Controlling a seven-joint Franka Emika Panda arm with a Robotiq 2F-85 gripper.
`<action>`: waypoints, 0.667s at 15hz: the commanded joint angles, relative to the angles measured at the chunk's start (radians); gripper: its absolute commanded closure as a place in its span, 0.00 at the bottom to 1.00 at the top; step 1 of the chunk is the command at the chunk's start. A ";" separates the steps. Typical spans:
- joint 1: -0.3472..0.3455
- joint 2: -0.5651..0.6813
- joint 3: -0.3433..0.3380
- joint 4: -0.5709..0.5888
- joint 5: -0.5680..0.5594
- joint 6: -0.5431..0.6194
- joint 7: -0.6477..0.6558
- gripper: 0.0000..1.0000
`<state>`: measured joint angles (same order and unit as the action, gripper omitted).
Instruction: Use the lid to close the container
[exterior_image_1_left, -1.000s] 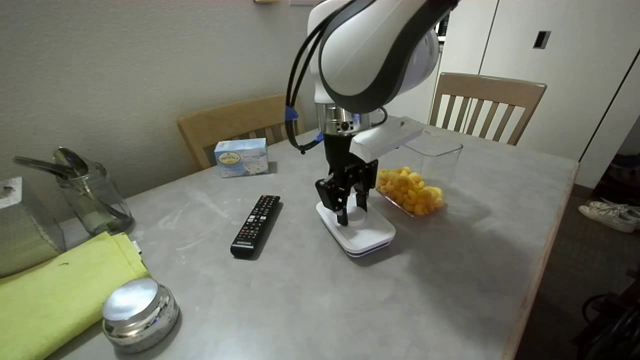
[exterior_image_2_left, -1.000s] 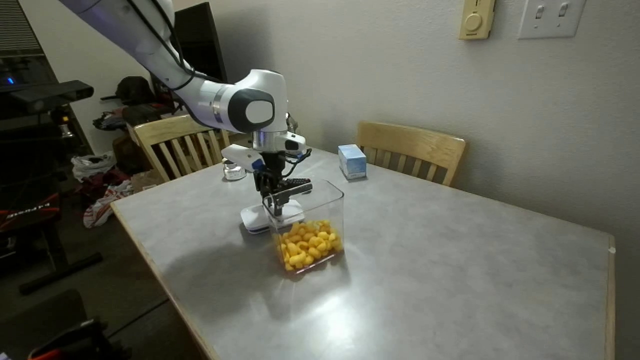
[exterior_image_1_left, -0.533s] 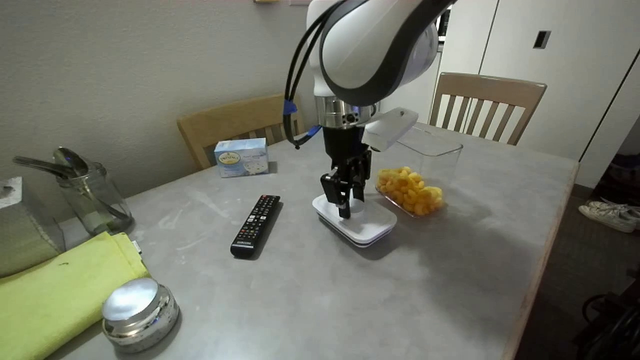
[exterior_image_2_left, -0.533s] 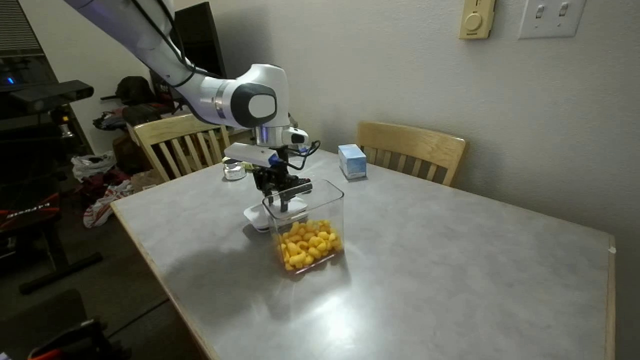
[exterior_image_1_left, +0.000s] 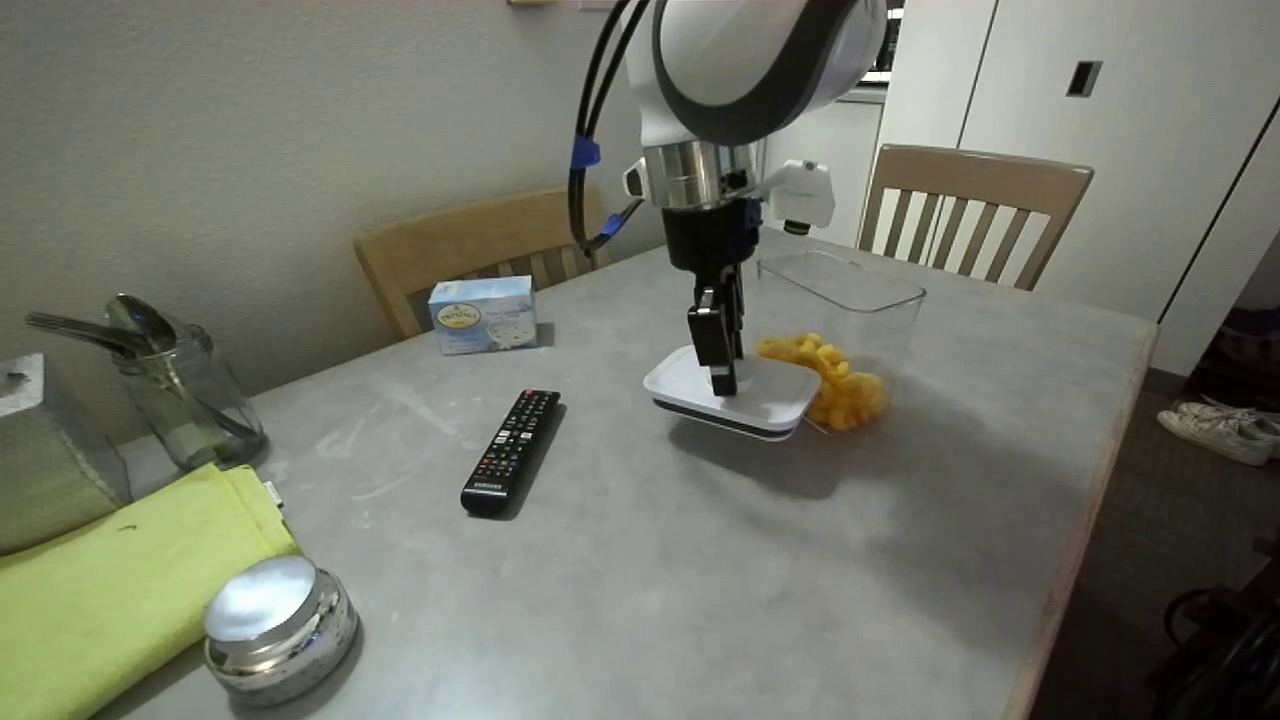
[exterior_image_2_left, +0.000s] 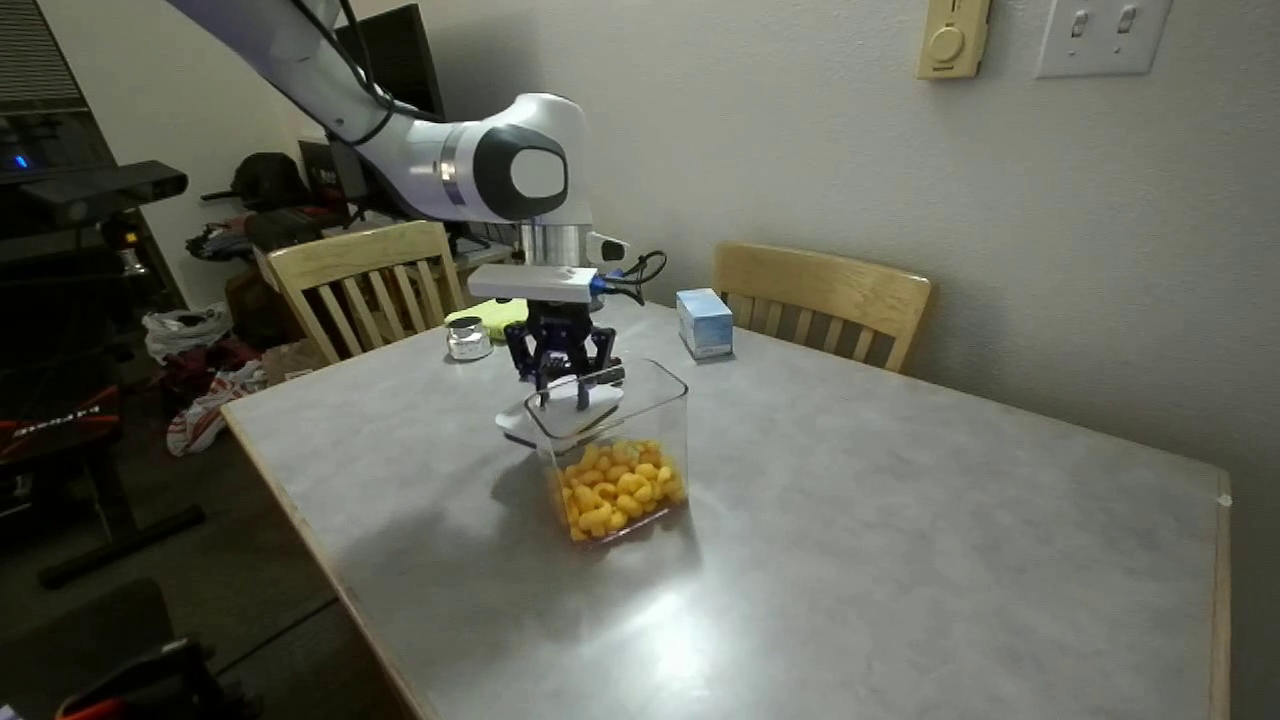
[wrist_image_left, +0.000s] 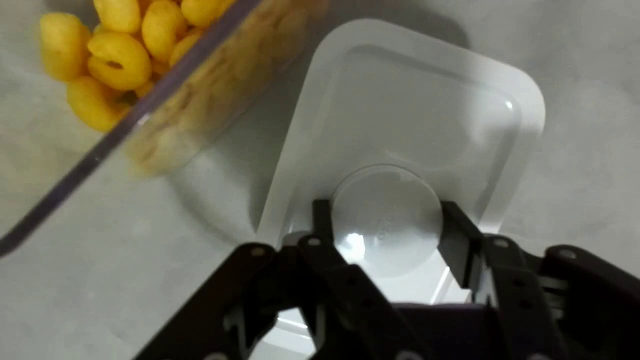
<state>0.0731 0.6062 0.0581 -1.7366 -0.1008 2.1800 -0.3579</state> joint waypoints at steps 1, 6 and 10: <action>-0.025 -0.027 0.015 0.010 -0.024 -0.034 -0.032 0.71; -0.020 -0.038 0.007 0.040 -0.026 -0.052 0.002 0.71; -0.017 -0.069 0.003 0.080 -0.020 -0.113 0.038 0.71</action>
<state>0.0657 0.5774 0.0572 -1.6809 -0.1129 2.1380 -0.3455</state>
